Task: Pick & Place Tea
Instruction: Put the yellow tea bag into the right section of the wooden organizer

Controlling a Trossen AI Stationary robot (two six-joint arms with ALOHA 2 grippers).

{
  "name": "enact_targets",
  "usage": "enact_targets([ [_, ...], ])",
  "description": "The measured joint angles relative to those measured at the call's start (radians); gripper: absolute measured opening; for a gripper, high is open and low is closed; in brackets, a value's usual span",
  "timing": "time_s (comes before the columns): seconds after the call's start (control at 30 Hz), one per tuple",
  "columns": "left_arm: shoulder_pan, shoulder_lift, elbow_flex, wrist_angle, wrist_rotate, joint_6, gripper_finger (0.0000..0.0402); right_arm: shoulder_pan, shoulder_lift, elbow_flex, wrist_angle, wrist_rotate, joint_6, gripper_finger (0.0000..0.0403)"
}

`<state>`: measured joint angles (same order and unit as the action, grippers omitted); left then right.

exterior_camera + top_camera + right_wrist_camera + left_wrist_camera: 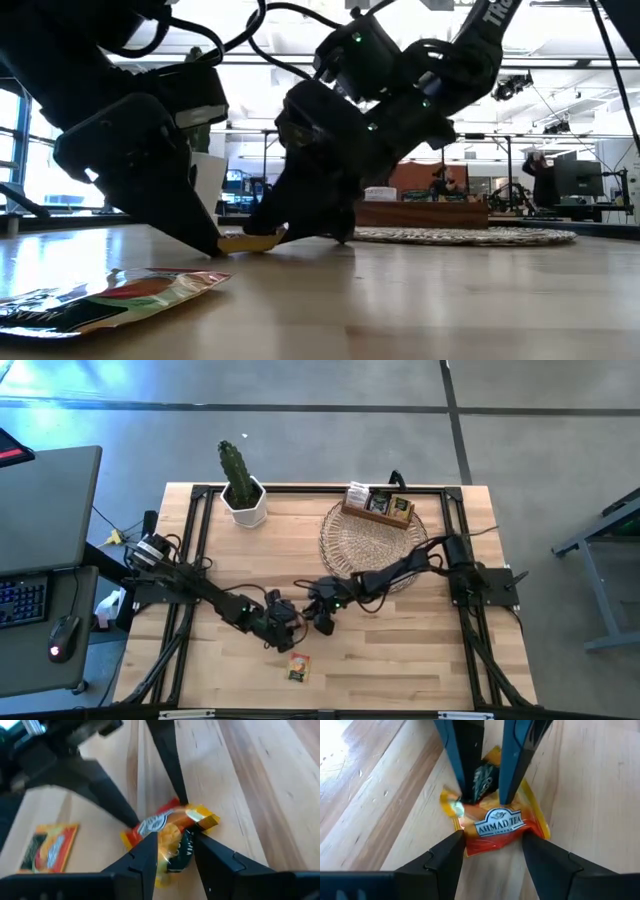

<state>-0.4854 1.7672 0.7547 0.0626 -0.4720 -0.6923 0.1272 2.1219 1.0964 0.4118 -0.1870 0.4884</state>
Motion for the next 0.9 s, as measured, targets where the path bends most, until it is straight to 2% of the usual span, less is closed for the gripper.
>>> enact_targets([
  [0.17, 0.002, 0.001, 0.000, -0.004, 0.011, -0.013, 0.0202, -0.010, -0.054, -0.002, -0.139, 0.005, -0.068, 0.0100],
  [0.4, 0.002, 0.002, 0.000, -0.002, -0.005, -0.017, 0.0202, -0.031, -0.084, -0.002, -0.204, 0.007, -0.140, 0.0010],
  [0.6, 0.002, 0.002, -0.001, -0.002, -0.013, -0.020, 0.0202, -0.041, -0.089, -0.001, -0.250, 0.016, -0.180, 0.0005],
  [0.73, 0.002, 0.003, -0.002, -0.001, -0.036, -0.021, 0.0202, -0.066, -0.157, -0.002, -0.344, 0.029, -0.229, 0.0006],
  [0.8, 0.002, 0.003, -0.002, -0.001, -0.037, -0.023, 0.0202, -0.084, -0.226, -0.002, -0.426, 0.086, -0.280, 0.0004],
  [0.9, 0.002, 0.003, -0.002, 0.004, -0.040, -0.023, 0.0202, -0.113, -0.369, -0.002, -0.614, 0.275, -0.392, 0.0003],
])
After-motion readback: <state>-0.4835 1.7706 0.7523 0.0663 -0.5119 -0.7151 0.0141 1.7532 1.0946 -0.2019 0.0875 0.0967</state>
